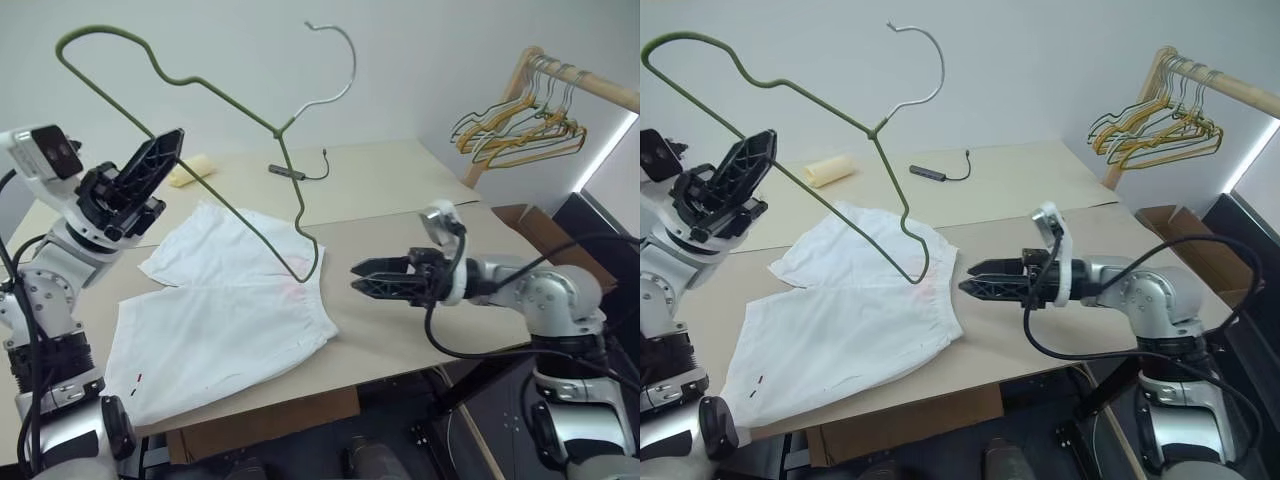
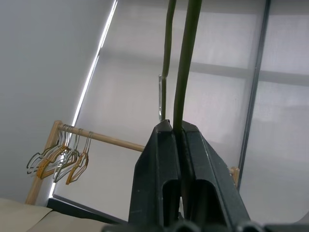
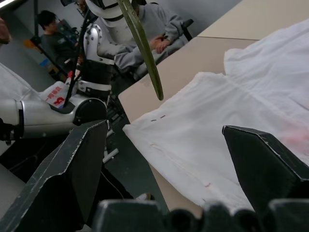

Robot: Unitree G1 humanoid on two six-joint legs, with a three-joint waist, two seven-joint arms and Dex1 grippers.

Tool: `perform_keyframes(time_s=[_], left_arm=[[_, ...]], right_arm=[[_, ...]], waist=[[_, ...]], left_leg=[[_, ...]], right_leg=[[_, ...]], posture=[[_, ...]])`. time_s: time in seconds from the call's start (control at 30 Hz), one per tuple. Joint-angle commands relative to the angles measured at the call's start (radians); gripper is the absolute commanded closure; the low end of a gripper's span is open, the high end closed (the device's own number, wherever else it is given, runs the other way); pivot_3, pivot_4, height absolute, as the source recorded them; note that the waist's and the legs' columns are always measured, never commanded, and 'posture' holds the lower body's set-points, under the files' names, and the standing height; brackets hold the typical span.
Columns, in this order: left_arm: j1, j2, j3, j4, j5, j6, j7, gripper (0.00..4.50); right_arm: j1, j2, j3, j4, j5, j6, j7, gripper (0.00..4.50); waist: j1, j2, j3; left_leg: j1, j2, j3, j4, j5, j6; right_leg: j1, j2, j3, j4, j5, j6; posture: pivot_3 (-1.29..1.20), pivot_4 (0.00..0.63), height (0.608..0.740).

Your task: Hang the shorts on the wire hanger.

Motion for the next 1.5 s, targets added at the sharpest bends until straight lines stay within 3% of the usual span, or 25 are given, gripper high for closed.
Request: perform_keyframes(time_s=[0.03, 0.4, 0.83, 1.0, 1.13, 1.33, 1.5], left_arm=[[-0.016, -0.028, -0.016, -0.036, 0.005, -0.019, 0.009, 4.5], [-0.005, -0.068, -0.026, -0.049, 0.02, -0.033, 0.027, 4.5], [0.012, -0.093, -0.03, -0.047, 0.04, -0.038, 0.026, 4.5], [0.017, -0.109, -0.046, -0.045, 0.064, -0.055, 0.051, 4.5], [0.047, -0.13, -0.114, -0.071, 0.205, -0.13, 0.102, 4.5], [0.093, -0.115, -0.203, -0.102, 0.362, -0.189, 0.116, 2.72], [0.226, -0.005, -0.395, -0.07, 0.676, -0.317, 0.072, 1.01]], right_arm=[[-0.054, 0.042, 0.013, -0.01, 0.02, 0.005, -0.016, 0.04], [-0.094, 0.047, 0.086, -0.008, -0.012, 0.017, -0.033, 0.04], [-0.101, 0.071, 0.082, 0.006, -0.04, -0.005, -0.052, 4.38], [-0.094, 0.083, 0.077, -0.002, -0.041, -0.012, -0.064, 4.45], [-0.083, 0.097, 0.068, -0.011, -0.036, -0.009, -0.085, 4.45], [-0.07, 0.118, 0.015, -0.027, -0.002, 0.006, -0.138, 4.5], [-0.046, 0.124, -0.059, -0.014, 0.031, 0.068, -0.23, 4.5]], waist=[[0.004, 0.0, 0.0], [0.023, 0.0, 0.0], [0.021, 0.0, 0.0], [0.021, 0.0, 0.0], [0.022, 0.0, 0.0], [0.022, 0.0, 0.0], [0.012, 0.003, 0.0]], left_leg=[[0.0, 0.0, 0.0, 0.0, 0.0, 0.0], [-0.003, 0.0, 0.0, 0.0, 0.0, 0.0], [-0.003, 0.0, 0.0, 0.0, 0.0, 0.0], [-0.003, 0.0, 0.0, 0.0, 0.0, 0.0], [-0.003, 0.0, 0.0, 0.0, 0.0, 0.0], [-0.004, -0.001, 0.0, 0.0, 0.0, 0.0], [-0.002, 0.0, 0.002, -0.001, 0.0, -0.001]], right_leg=[[0.0, 0.0, 0.0, 0.0, 0.0, 0.0], [-0.002, 0.0, 0.0, 0.0, 0.001, -0.001], [-0.002, 0.0, 0.0, 0.0, 0.001, -0.001], [-0.002, 0.0, 0.0, 0.0, 0.001, -0.001], [-0.002, 0.0, 0.0, 0.0, 0.001, -0.001], [-0.002, -0.001, -0.001, -0.001, 0.003, -0.004], [-0.003, 0.0, 0.001, 0.0, 0.004, -0.006]], posture=[[-0.09, 0.0, 0.74], [-0.08, 0.0, 0.74], [-0.08, 0.0, 0.74], [-0.09, 0.0, 0.74], [-0.09, 0.0, 0.74], [-0.11, 0.0, 0.74], [-0.13, 0.0, 0.74]])
